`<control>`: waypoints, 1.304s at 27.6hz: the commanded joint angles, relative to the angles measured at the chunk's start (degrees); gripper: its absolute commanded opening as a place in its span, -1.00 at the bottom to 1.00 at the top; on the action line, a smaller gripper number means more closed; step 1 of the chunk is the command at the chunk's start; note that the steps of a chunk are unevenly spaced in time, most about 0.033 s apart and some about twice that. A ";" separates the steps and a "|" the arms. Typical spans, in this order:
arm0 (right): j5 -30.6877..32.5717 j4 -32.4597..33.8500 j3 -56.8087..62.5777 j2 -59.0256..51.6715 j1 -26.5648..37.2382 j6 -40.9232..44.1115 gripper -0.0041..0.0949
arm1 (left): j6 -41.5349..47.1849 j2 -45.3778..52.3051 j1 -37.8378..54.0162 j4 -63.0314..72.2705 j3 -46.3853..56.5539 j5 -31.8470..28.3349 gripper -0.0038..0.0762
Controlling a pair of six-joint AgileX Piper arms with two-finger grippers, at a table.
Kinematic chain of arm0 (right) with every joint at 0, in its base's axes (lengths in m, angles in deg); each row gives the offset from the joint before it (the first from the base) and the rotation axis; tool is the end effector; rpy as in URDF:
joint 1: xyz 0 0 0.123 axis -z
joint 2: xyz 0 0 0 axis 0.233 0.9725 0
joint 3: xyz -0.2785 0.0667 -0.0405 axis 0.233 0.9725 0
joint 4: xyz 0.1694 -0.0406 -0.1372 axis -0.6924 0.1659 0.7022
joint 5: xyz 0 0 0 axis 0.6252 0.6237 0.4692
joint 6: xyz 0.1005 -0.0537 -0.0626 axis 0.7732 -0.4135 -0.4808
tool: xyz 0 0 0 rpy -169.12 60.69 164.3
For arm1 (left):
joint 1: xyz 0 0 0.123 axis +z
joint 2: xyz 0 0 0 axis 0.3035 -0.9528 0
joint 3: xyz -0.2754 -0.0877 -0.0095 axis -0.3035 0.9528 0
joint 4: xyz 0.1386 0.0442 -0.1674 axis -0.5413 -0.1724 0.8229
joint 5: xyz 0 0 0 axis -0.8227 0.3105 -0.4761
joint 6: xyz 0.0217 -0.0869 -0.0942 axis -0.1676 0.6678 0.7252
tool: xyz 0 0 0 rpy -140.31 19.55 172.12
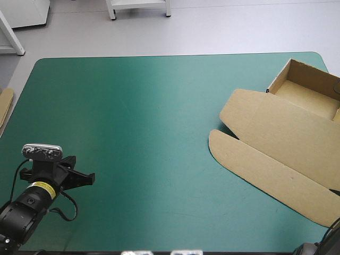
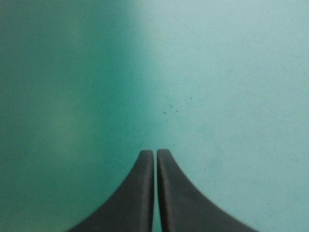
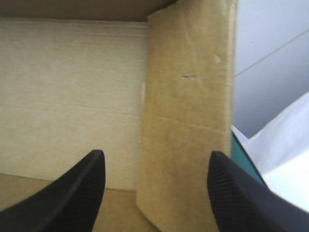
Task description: Fold the box
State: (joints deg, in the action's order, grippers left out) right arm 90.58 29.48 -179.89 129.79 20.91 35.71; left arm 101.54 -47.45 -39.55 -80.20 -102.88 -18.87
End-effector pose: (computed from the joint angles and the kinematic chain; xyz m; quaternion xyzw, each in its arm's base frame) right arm 0.3631 -0.2183 0.2989 0.2770 0.9317 0.0289 0.2332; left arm 0.1253 -0.0175 0.2837 0.0581 0.8762 -0.0165 0.4782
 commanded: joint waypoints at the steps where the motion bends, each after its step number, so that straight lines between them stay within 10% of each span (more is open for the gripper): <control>1: 0.52 -9.40 -0.80 -7.12 0.29 -3.83 0.22 | -0.40 0.14 -0.11 -1.28 -1.73 -2.87 -0.88; 16: -7.50 -14.73 15.28 -30.79 -27.85 -11.67 0.22 | -2.29 0.50 -0.11 -1.21 -1.73 -5.31 -0.88; 30: -29.36 -11.60 52.55 -54.50 -52.50 -11.72 0.19 | -4.86 6.44 -0.11 5.46 -1.73 -0.30 -0.88; 34: -43.18 -11.60 72.60 -67.65 -54.55 -12.92 -0.10 | -9.25 6.96 -0.11 10.06 -1.73 -0.57 -0.88; 36: -47.71 -11.49 77.37 -71.79 -54.55 -15.67 -0.57 | -10.66 6.96 -0.11 11.54 -1.73 -1.04 -0.88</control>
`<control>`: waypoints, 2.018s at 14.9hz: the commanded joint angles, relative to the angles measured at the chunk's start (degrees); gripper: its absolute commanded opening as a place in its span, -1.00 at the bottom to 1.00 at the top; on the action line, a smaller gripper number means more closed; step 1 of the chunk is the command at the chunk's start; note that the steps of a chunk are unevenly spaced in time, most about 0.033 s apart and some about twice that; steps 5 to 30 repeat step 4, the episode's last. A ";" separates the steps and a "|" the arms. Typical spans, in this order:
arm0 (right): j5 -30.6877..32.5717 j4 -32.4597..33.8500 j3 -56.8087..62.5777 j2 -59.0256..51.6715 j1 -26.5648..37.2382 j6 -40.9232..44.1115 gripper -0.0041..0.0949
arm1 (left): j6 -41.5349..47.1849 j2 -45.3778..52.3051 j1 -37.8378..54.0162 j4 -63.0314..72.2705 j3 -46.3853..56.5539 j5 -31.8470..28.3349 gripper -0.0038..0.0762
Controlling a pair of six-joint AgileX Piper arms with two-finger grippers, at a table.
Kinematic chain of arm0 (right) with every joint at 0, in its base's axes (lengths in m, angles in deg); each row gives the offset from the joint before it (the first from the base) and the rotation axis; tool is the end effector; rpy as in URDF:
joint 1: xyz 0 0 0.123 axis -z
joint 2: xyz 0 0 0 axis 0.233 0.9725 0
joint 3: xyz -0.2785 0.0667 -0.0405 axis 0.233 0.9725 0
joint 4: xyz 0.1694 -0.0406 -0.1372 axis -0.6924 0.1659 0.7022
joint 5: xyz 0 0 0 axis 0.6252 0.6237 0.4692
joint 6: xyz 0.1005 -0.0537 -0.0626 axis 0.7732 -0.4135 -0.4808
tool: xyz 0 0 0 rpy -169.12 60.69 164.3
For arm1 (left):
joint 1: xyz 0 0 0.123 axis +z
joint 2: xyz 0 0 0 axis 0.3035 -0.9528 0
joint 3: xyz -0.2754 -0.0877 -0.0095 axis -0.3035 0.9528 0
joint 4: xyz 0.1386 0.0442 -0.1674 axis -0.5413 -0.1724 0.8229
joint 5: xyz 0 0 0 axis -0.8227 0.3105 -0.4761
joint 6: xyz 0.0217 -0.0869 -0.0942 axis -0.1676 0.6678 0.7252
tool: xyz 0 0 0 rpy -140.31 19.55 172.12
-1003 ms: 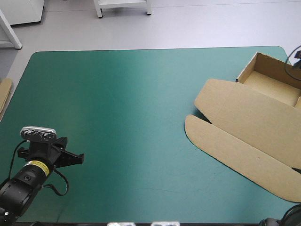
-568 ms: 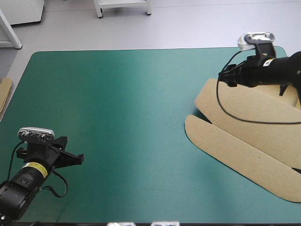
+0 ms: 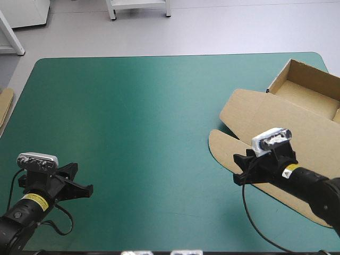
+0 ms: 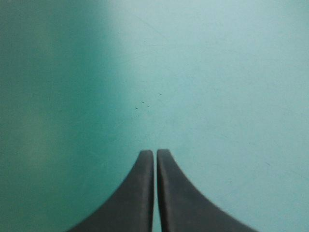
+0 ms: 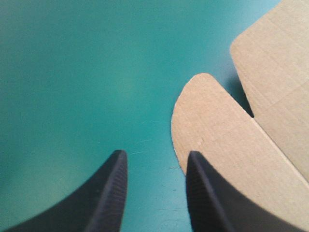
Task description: Fold the box
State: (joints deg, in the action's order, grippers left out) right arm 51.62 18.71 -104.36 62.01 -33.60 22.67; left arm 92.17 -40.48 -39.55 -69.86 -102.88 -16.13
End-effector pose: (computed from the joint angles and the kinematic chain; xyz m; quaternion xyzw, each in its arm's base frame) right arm 0.1399 0.0793 0.3049 -0.1735 0.8548 0.1863 0.4522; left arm 0.0994 -0.0201 0.2880 0.0804 0.8661 -0.0615 0.4895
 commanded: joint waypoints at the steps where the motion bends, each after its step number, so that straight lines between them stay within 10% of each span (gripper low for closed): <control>1: -9.39 -0.72 3.37 -5.12 -0.05 -3.30 -0.92 | -1.29 -0.01 -0.11 1.46 -1.50 -4.35 -0.88; 30: -9.47 -0.72 4.12 -4.49 -0.05 -3.31 -0.94 | -1.29 -0.01 -0.11 2.32 -0.58 -5.00 -0.88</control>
